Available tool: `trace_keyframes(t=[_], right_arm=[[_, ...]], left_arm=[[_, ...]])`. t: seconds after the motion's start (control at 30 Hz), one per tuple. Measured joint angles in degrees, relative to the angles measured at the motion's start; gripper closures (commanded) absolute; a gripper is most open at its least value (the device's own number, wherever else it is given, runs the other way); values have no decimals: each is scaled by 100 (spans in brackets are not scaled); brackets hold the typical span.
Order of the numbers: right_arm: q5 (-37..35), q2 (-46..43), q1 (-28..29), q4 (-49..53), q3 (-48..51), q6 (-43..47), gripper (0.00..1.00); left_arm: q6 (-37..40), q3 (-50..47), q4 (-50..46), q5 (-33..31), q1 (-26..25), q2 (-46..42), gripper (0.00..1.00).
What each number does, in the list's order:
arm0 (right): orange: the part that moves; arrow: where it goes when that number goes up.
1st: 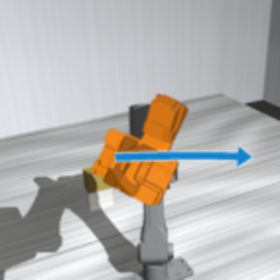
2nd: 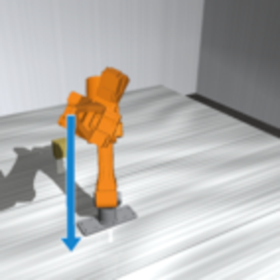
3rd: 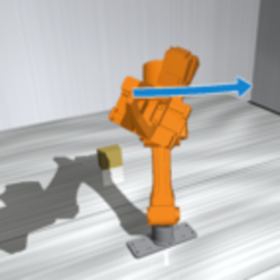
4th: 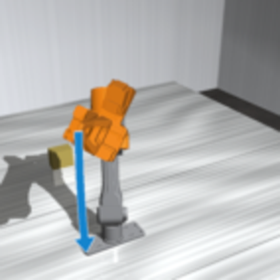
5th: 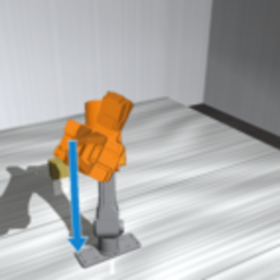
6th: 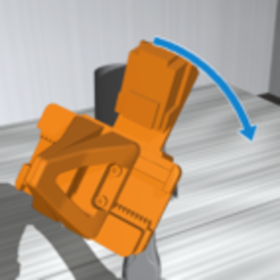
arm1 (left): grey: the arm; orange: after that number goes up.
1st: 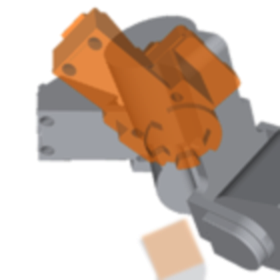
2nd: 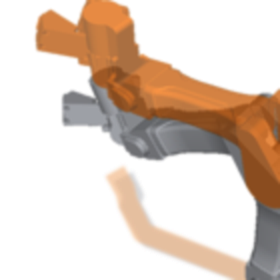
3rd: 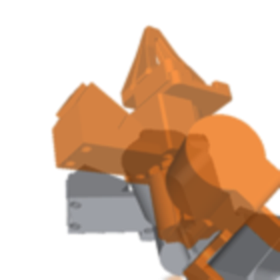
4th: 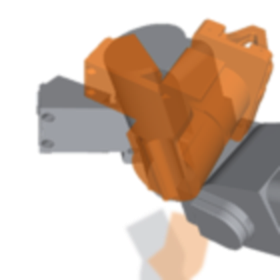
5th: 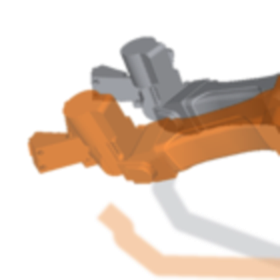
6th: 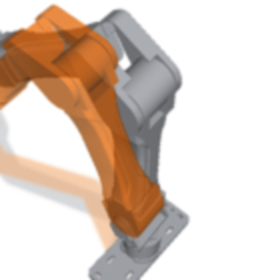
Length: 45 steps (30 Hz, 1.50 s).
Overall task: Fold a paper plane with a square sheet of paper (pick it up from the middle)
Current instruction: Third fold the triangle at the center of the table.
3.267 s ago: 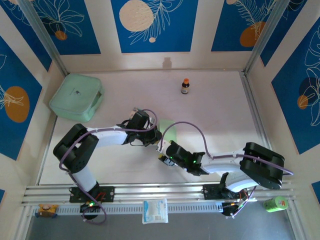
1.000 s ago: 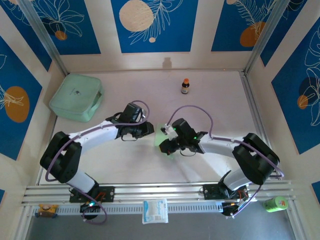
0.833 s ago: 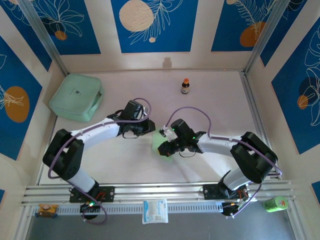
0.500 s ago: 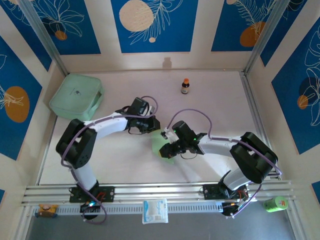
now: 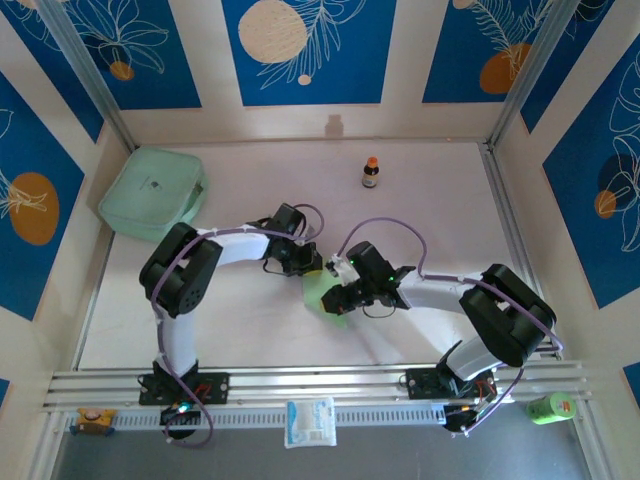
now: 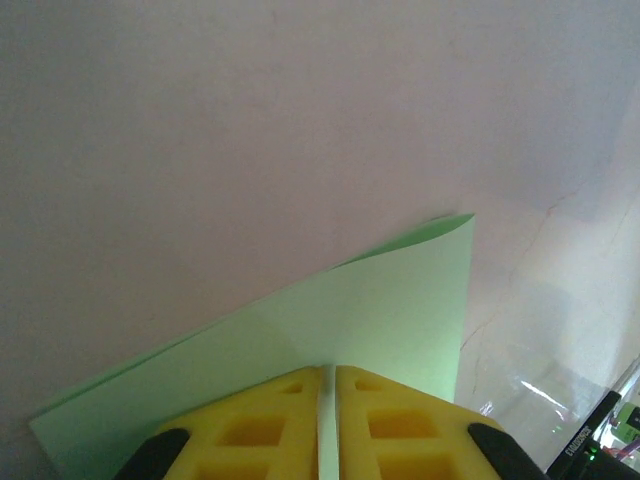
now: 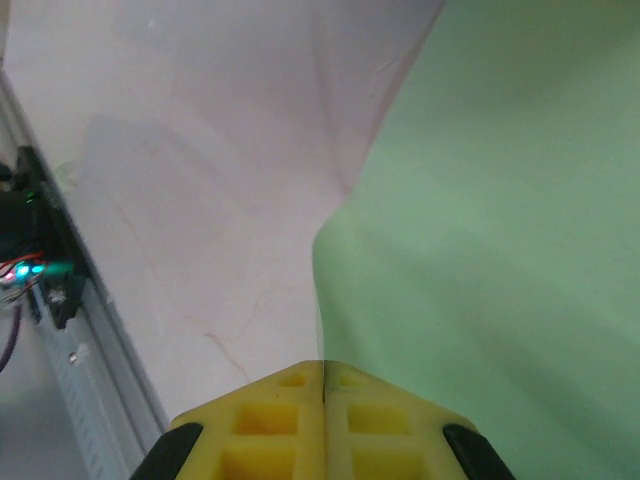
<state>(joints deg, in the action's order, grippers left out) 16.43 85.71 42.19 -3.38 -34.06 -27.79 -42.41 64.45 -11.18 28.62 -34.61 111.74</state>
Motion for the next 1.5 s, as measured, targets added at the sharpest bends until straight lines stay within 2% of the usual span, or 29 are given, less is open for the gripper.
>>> trace_keyframes(t=[0.23, 0.47, 1.5], right_arm=[[-726, 0, 0, 153, -2, -11, 100], [-1034, 0, 0, 177, -11, 13, 100], [-1390, -118, 76, 474, -68, 28, 100]], left_arm=[[105, 28, -2, 72, 0, 46, 87], [144, 70, -20, 101, 0, 74, 86], [146, 72, -24, 98, 0, 74, 87]])
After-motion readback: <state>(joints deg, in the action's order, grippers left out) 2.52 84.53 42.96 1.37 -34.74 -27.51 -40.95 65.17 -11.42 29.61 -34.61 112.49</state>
